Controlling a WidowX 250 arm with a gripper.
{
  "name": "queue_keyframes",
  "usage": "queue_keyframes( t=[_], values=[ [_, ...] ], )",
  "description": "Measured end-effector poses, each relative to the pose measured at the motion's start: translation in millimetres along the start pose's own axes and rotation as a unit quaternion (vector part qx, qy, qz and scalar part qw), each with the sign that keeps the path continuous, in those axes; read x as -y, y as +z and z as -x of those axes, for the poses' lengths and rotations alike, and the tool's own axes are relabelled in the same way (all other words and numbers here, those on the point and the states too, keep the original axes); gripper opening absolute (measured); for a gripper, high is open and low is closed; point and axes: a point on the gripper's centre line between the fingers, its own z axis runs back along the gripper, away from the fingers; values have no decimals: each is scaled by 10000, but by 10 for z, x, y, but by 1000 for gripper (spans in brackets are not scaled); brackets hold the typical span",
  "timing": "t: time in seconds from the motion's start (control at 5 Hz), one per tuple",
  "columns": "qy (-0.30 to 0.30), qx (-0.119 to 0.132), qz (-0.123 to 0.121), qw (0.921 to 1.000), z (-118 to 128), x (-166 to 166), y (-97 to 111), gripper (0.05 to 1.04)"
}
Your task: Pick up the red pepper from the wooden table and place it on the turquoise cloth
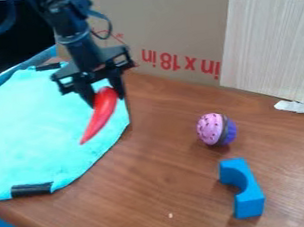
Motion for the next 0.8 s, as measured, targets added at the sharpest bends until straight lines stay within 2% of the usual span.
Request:
queue_keyframes(
  t=[0.2, 0.4, 0.6, 0.8],
  values=[
    [-104, -10, -108, 9999, 34, -221, -90, 522],
    [-619, -8, -158, 9980, 165, -401, -140, 522],
    [-1517, -152, -266, 9879, 199, -478, -151, 522],
    [-2756, -441, -408, 9594, 207, -519, -95, 522]
  ],
)
